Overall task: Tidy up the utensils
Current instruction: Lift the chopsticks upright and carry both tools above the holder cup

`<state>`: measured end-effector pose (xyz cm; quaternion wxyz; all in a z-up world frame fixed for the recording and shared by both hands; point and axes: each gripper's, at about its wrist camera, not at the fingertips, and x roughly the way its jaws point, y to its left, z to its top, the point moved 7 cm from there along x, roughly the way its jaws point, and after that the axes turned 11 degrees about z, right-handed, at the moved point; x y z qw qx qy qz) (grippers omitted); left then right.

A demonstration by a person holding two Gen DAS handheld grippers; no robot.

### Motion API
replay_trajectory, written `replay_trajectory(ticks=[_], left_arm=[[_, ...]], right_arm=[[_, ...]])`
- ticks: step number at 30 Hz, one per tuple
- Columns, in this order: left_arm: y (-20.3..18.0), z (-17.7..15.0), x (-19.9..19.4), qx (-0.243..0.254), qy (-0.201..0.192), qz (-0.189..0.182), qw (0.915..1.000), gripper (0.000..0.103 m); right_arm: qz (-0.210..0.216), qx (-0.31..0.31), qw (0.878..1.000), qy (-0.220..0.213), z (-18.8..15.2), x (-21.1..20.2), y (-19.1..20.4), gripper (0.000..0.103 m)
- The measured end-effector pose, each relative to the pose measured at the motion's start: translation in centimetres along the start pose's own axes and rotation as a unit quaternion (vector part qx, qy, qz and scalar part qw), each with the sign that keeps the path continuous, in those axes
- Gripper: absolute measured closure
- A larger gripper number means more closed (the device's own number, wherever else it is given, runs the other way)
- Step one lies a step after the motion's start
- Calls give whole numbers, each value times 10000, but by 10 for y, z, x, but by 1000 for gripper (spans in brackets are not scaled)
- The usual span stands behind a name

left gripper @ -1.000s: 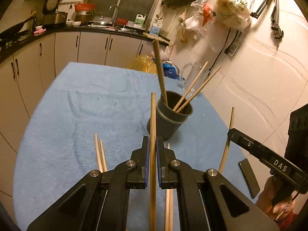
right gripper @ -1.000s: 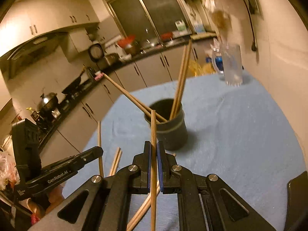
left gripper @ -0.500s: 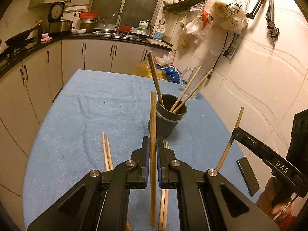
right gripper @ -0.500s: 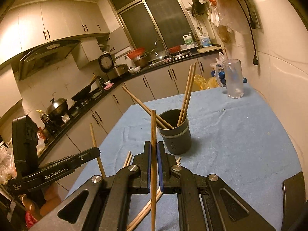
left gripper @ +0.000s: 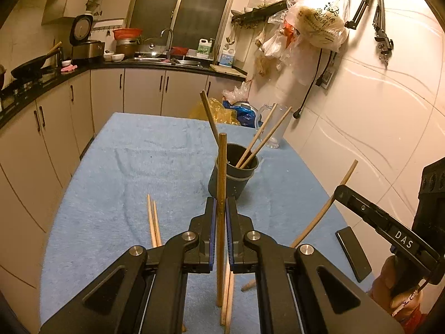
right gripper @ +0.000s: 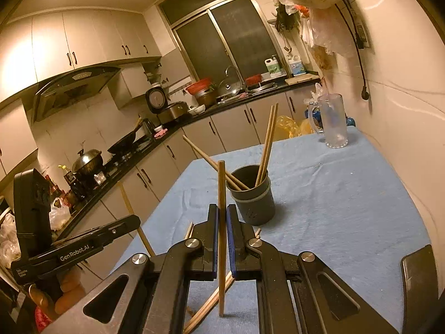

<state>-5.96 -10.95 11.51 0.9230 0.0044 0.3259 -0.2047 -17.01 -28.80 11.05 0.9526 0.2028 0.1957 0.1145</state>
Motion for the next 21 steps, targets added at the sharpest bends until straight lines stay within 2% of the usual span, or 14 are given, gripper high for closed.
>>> replay_trajectory(ticks=[21], left_arm=[[-16, -3, -12, 171, -91, 143, 9997, 97]], right_arm=[[21, 15, 9997, -224, 9, -25, -2, 97]])
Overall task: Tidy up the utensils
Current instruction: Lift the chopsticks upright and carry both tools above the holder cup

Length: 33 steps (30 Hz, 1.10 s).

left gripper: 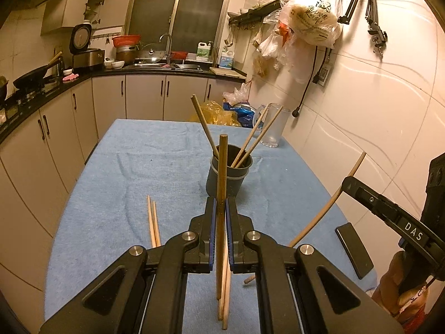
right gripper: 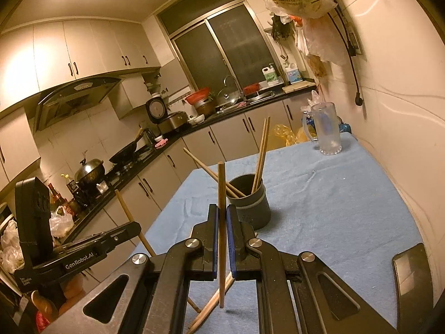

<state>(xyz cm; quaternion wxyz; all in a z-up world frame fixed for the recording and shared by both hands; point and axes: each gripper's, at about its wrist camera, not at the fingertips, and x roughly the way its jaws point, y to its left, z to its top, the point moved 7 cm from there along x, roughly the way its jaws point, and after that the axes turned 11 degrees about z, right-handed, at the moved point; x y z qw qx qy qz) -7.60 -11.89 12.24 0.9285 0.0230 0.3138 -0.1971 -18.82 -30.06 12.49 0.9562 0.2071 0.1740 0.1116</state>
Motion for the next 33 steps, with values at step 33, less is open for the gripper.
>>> replay_trajectory(ticks=[33], left_arm=[[-10, -3, -14, 98, -86, 98, 9999, 97]], right_arm=[[66, -26, 9997, -226, 11, -28, 8, 97]])
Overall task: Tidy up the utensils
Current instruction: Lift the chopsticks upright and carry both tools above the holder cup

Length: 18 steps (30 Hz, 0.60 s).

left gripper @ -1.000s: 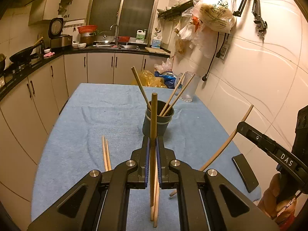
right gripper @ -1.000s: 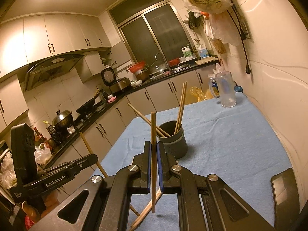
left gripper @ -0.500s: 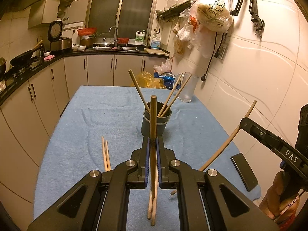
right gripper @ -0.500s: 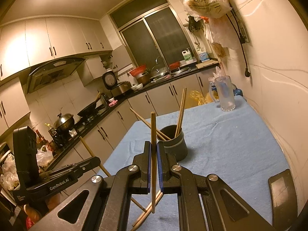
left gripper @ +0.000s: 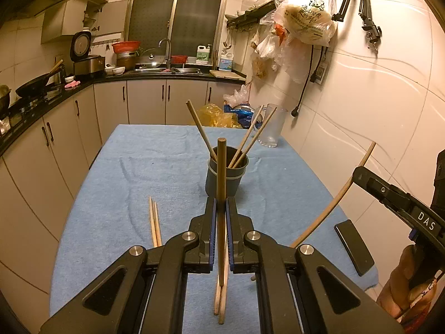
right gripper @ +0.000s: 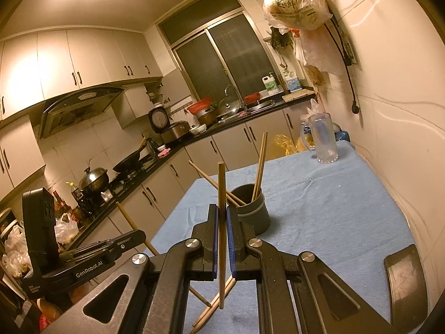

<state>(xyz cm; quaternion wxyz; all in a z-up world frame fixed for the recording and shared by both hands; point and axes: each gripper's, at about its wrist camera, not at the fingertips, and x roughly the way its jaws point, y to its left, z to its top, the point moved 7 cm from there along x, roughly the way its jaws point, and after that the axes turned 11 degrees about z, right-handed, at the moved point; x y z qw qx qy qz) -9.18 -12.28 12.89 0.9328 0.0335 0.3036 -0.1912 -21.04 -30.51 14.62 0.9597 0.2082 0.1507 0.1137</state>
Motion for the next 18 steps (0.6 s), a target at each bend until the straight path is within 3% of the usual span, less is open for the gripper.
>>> replay_trajectory(ticks=[18], left_arm=[[4, -1, 1, -12, 34, 34, 10000, 97]], right_arm=[[-4, 9, 10000, 11, 0, -1, -1, 97]])
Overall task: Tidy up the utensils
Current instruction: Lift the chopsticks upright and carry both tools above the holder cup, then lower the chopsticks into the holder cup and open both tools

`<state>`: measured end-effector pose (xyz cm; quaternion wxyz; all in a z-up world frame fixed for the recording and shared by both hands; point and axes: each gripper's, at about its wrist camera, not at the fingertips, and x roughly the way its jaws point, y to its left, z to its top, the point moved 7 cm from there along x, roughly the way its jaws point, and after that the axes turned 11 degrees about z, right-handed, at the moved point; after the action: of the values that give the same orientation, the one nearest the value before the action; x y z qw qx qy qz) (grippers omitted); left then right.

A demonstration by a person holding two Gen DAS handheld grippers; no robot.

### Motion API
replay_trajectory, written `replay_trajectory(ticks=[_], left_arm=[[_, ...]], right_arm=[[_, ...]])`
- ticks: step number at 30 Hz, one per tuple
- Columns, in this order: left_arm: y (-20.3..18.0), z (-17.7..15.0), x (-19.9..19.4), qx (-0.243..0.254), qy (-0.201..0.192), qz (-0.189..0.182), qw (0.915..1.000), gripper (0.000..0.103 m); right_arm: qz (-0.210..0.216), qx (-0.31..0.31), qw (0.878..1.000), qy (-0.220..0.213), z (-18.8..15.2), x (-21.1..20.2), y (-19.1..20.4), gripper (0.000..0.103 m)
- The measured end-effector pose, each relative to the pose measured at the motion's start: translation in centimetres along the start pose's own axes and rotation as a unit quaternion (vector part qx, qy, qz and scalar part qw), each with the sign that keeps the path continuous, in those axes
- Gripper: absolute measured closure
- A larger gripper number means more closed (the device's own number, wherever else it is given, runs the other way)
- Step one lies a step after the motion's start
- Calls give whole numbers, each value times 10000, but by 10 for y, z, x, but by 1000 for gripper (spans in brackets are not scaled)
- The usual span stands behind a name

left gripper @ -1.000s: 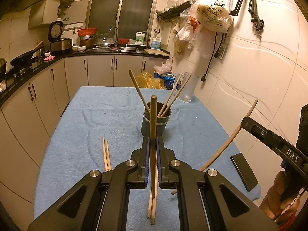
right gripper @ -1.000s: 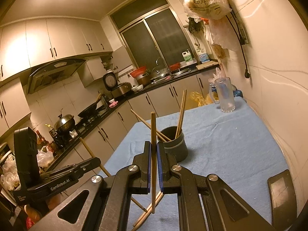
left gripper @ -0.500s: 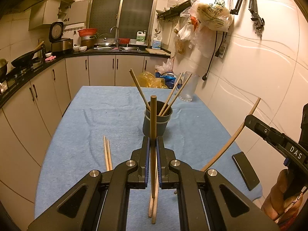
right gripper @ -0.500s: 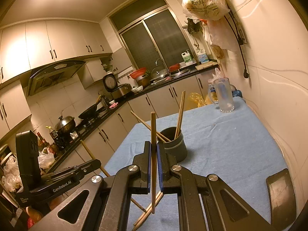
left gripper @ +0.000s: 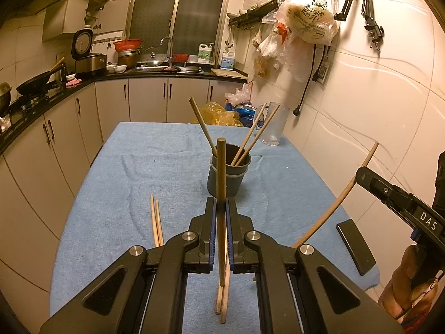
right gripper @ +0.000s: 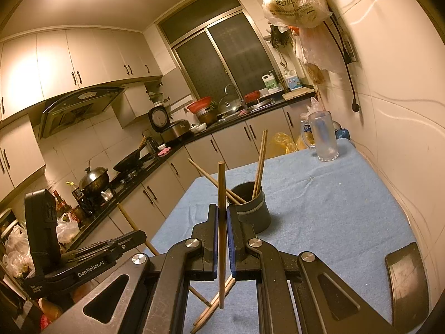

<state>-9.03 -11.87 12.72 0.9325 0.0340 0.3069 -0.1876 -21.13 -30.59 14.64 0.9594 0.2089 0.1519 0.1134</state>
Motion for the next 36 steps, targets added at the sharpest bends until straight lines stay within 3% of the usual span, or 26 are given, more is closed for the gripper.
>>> replay_trajectory(ticks=[16, 36], left_arm=[[0, 9, 7, 92, 2, -9, 10000, 97], [-14, 87, 20, 336, -404, -141, 9985, 97]], right_arm=[[-45, -24, 10000, 4, 1, 0, -5, 97], [-314, -156, 9992, -173, 53, 34, -9, 97]])
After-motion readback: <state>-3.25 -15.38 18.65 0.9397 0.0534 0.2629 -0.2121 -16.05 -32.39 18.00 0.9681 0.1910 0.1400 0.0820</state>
